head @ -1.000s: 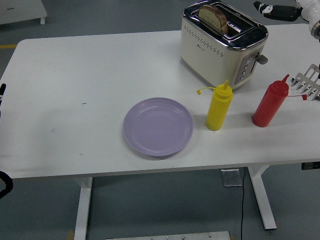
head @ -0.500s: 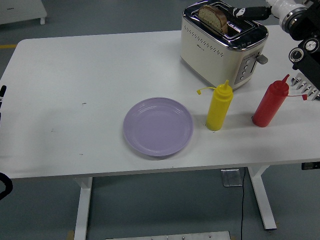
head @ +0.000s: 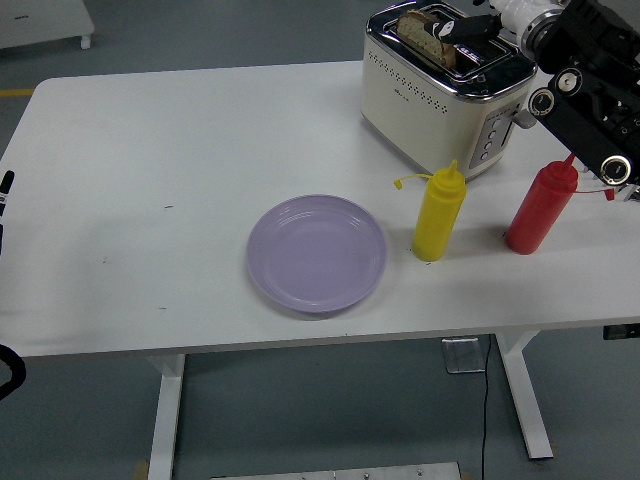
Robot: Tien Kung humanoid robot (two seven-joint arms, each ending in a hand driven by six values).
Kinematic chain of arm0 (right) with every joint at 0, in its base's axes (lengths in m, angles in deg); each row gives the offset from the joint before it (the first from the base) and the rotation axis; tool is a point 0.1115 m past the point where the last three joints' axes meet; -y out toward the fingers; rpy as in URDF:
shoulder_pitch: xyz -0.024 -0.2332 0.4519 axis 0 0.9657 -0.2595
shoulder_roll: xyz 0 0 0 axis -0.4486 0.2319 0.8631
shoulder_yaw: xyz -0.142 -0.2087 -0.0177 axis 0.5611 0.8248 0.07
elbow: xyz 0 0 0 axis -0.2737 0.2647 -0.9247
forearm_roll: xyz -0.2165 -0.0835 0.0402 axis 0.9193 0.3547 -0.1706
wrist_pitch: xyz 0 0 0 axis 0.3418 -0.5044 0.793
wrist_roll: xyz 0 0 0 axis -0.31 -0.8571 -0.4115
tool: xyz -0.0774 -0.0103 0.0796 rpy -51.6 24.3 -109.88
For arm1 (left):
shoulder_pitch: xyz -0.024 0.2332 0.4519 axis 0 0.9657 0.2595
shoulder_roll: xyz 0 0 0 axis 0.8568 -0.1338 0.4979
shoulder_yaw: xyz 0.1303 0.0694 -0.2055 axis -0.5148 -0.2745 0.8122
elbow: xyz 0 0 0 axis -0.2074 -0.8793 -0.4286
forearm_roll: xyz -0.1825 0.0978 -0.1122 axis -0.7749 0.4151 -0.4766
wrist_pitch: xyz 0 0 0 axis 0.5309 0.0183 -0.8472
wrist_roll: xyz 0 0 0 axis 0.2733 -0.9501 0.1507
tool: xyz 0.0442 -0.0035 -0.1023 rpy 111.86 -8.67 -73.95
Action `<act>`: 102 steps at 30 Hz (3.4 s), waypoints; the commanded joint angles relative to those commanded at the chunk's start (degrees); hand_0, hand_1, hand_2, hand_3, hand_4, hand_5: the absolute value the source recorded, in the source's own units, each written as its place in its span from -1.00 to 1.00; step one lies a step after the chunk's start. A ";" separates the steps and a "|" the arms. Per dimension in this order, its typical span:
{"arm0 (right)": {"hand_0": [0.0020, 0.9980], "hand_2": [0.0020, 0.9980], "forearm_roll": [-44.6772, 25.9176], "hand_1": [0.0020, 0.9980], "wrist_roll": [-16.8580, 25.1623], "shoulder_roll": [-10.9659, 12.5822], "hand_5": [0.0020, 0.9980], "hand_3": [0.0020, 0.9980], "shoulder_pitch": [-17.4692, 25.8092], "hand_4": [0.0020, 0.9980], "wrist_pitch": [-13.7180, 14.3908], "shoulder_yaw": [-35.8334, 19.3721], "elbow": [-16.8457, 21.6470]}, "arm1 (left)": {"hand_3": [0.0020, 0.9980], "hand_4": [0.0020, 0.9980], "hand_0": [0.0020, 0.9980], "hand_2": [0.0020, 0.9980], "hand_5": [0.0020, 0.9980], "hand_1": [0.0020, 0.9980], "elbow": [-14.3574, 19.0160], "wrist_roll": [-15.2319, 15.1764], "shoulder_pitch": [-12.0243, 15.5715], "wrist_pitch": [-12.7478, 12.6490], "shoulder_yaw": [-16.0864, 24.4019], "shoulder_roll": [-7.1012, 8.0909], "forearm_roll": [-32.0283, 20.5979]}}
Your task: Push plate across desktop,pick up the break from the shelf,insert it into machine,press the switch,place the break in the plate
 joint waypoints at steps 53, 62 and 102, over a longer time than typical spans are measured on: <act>-0.33 -0.05 2.77 -0.19 -2.86 -10.60 -0.59 0.17 -7.09 0.04 2.27 9.23 -14.57 | 0.60 0.26 0.66 0.86 1.00 0.74 -0.12 -0.13 -1.01 0.11 0.11 0.20 -0.06; -0.40 -0.05 8.46 -0.19 -0.79 -10.37 -0.67 0.09 -6.72 -0.02 4.23 10.53 -14.68 | 0.60 0.27 0.66 0.86 1.00 0.74 -0.13 -0.19 -1.16 0.15 0.05 0.24 -0.09; -0.52 -0.14 18.49 -0.33 2.48 -2.24 -0.73 0.05 -7.84 -0.16 11.73 2.61 0.64 | 0.60 0.27 0.65 0.86 1.00 0.74 -0.11 -0.24 -0.71 0.14 0.32 0.49 -0.05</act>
